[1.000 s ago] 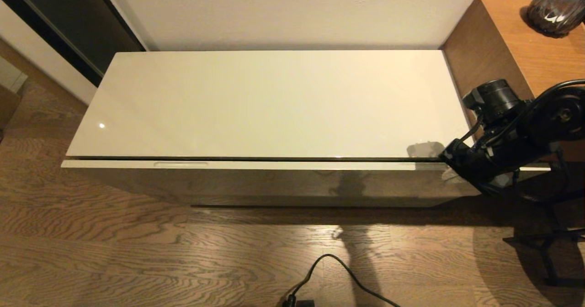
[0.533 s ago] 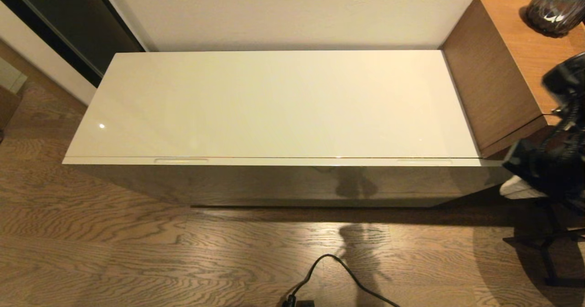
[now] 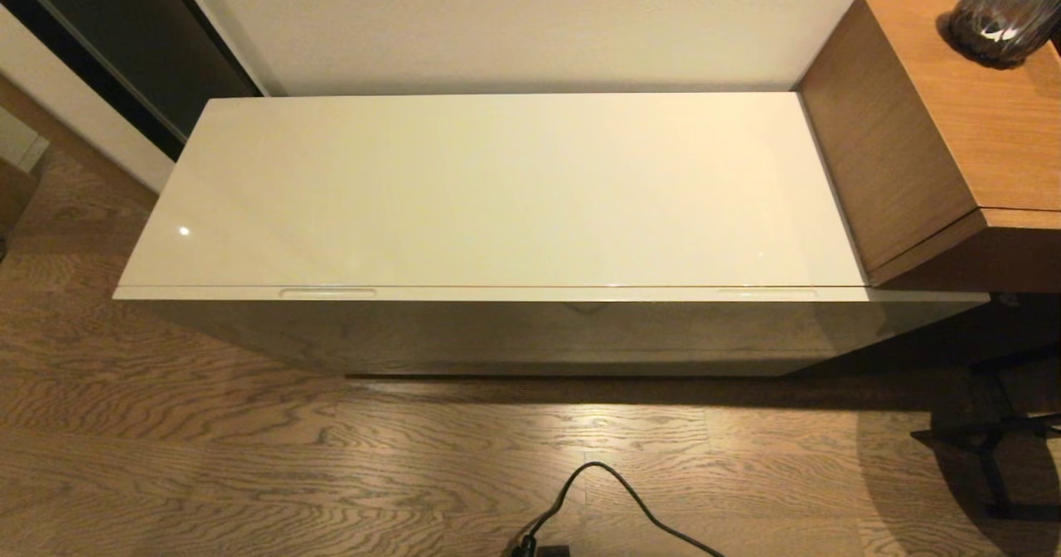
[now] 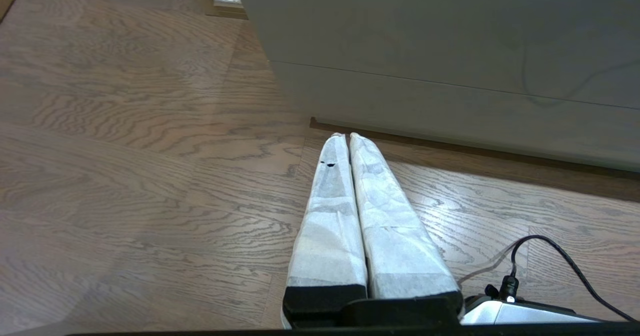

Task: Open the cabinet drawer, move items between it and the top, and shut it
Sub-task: Open the drawer

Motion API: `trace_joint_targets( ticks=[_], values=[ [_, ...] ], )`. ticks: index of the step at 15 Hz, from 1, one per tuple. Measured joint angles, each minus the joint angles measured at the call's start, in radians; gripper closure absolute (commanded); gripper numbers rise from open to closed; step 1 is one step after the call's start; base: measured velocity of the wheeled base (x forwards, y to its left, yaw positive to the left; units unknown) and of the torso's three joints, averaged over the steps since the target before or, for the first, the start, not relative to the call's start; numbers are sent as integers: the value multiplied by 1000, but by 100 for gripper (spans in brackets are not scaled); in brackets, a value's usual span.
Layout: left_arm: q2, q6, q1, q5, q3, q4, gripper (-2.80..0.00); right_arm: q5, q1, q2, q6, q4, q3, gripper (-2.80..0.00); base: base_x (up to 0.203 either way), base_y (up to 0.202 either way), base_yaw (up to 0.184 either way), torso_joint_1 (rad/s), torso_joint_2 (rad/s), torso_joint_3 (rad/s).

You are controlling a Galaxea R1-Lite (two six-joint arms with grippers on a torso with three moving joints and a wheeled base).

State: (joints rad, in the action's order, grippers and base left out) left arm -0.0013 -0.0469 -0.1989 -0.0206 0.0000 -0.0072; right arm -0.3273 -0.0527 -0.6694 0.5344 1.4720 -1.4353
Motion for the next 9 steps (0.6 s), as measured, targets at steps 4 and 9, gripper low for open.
trace_joint_targets(
  ticks=[4,9],
  values=[
    [0,0,1,0,0,0,0,10,88,286,-346,-41,170,0,0,0,0,0,0,0],
    [0,0,0,0,0,0,0,33,55,531,-548,-546,557,0,0,0,0,0,0,0]
  ],
)
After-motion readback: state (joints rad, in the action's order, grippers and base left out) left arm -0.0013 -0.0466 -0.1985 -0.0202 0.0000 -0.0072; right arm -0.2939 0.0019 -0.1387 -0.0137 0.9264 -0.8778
